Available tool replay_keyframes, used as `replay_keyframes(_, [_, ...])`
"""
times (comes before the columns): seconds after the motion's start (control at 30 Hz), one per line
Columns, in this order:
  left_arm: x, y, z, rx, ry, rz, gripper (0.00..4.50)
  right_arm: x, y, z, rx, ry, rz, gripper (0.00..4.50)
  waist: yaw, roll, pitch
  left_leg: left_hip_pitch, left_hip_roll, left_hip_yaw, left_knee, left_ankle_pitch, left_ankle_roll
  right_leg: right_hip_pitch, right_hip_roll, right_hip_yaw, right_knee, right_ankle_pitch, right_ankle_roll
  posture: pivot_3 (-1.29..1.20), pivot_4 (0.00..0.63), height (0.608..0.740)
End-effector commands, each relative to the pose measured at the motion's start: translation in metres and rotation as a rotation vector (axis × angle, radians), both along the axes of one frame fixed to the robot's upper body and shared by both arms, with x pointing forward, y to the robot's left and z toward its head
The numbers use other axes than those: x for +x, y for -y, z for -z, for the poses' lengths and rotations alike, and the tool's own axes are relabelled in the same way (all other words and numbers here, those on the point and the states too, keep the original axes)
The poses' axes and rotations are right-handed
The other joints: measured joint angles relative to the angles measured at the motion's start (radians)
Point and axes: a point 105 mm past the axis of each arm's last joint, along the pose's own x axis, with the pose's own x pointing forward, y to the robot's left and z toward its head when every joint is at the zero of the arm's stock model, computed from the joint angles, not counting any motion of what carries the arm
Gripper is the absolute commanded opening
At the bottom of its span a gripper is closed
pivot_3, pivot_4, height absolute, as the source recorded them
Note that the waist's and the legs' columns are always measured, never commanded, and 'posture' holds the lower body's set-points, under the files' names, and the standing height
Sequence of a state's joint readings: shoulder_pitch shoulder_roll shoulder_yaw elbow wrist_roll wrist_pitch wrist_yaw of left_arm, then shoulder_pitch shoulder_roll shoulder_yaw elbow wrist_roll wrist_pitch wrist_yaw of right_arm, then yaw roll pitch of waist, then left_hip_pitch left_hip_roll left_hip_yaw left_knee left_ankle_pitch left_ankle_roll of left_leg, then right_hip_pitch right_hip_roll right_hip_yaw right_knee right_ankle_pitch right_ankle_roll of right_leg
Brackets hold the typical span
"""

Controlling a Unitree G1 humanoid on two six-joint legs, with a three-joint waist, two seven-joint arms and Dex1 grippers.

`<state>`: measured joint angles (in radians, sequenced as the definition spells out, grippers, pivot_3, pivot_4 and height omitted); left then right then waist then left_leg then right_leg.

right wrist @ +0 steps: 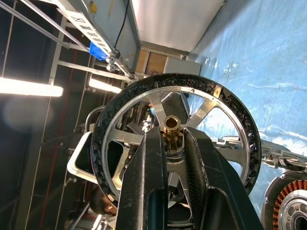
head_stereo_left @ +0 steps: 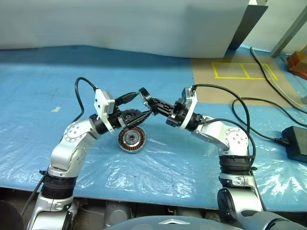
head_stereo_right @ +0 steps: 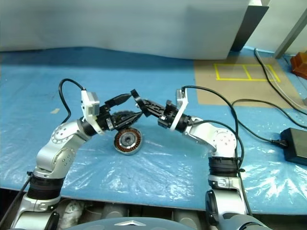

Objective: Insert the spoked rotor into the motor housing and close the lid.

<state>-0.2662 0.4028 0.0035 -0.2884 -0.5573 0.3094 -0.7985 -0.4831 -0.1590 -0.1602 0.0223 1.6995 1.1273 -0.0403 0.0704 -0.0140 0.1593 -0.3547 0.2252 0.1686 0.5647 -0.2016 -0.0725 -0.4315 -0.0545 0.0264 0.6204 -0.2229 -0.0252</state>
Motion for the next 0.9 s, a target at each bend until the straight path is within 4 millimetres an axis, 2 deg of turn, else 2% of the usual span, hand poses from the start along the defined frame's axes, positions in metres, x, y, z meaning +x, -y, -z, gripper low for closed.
replay_keyframes(0.03, [-0.003, 0.004, -0.005, 0.015, 0.040, 0.013, 4.50, -0.006, -0.001, -0.013, 0.039, 0.048, -0.019, 0.17, 0.001, 0.000, 0.000, 0.000, 0.000, 0.000, 0.000, 0.000, 0.000, 0.000, 0.000, 0.000, 0.000, 0.000, 0.000, 0.00, 0.150, 0.740])
replay_keyframes(0.23, [-0.008, 0.010, -0.002, 0.013, 0.019, 0.040, 4.50, -0.006, -0.001, -0.013, 0.034, 0.048, -0.015, 0.17, 0.000, 0.000, 0.000, -0.001, 0.000, -0.001, 0.000, 0.000, 0.000, 0.000, 0.000, 0.000, 0.000, 0.000, 0.000, 0.00, 0.150, 0.740])
replay_keyframes(0.53, [-0.006, 0.016, -0.003, -0.004, 0.017, 0.046, 4.50, -0.005, 0.000, -0.012, 0.023, 0.049, -0.010, 0.17, 0.000, 0.000, 0.000, -0.002, 0.000, -0.001, 0.000, 0.000, 0.000, 0.000, 0.000, 0.000, 0.000, 0.000, 0.001, 0.00, 0.150, 0.740])
replay_keyframes(0.6, [-0.006, 0.017, -0.002, -0.003, 0.017, 0.049, 4.11, -0.005, 0.000, -0.012, 0.020, 0.050, -0.009, 0.17, 0.001, 0.000, 0.000, -0.002, 0.000, -0.001, 0.000, 0.000, 0.000, 0.000, 0.000, 0.000, 0.000, 0.000, 0.001, 0.00, 0.150, 0.740])
replay_keyframes(0.7, [-0.007, 0.018, 0.001, 0.002, 0.003, 0.060, 3.23, -0.005, 0.000, -0.011, 0.018, 0.050, -0.007, 0.17, 0.000, 0.000, 0.000, -0.002, 0.000, -0.002, 0.001, 0.000, 0.000, 0.000, 0.000, 0.000, -0.001, 0.000, 0.001, 0.00, 0.150, 0.740])
replay_keyframes(0.9, [-0.006, 0.014, 0.010, 0.023, -0.006, 0.063, 3.23, -0.005, 0.001, -0.011, 0.012, 0.053, -0.004, 0.17, 0.001, 0.000, 0.000, -0.003, 0.000, -0.002, 0.001, 0.000, 0.000, 0.000, 0.000, 0.000, -0.001, 0.000, 0.001, 0.00, 0.150, 0.740])
